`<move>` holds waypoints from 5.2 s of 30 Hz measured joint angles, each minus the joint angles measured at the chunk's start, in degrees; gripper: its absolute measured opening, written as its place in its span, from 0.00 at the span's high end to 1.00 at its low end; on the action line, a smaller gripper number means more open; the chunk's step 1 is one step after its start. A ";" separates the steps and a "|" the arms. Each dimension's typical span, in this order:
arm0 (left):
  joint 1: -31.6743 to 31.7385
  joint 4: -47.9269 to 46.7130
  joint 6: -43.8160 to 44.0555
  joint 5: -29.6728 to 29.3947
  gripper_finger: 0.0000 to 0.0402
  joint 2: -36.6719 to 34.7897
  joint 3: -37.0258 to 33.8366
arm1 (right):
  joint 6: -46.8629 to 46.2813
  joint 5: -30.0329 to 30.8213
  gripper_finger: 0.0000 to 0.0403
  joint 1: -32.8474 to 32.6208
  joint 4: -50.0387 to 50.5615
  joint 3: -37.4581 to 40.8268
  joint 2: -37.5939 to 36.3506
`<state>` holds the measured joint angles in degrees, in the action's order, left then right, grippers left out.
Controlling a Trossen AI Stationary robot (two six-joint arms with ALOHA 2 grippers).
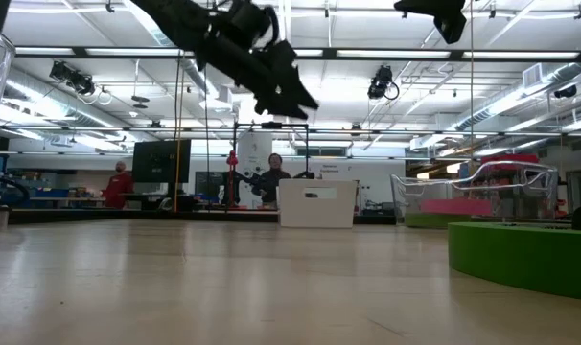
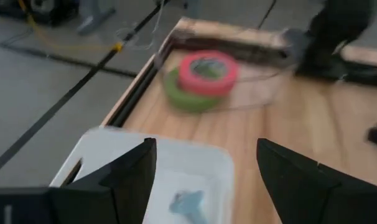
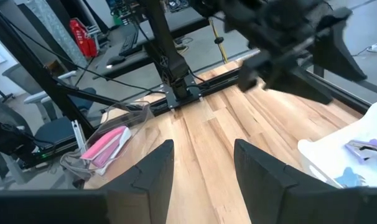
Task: Pick and place Stapler, Stapler remover, tape
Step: Put the green tape into the top transparent bin
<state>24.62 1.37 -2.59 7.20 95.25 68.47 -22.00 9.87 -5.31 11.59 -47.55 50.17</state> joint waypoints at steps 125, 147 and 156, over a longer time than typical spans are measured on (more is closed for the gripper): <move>-17.83 -20.93 0.93 -13.15 0.31 -21.87 -0.07 | 29.96 -14.04 0.51 -16.17 -0.09 0.00 47.82; -17.83 -20.94 0.94 -13.16 0.31 -21.87 -0.07 | 29.96 -16.40 0.82 -16.12 0.15 -0.04 47.71; -17.83 -20.92 0.94 -13.16 0.31 -21.87 -0.07 | 26.95 -18.76 0.83 -16.12 -0.14 -0.02 47.39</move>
<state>6.79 -19.55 -1.65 -5.96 73.38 68.40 4.95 -8.89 -21.43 11.44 -47.57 97.56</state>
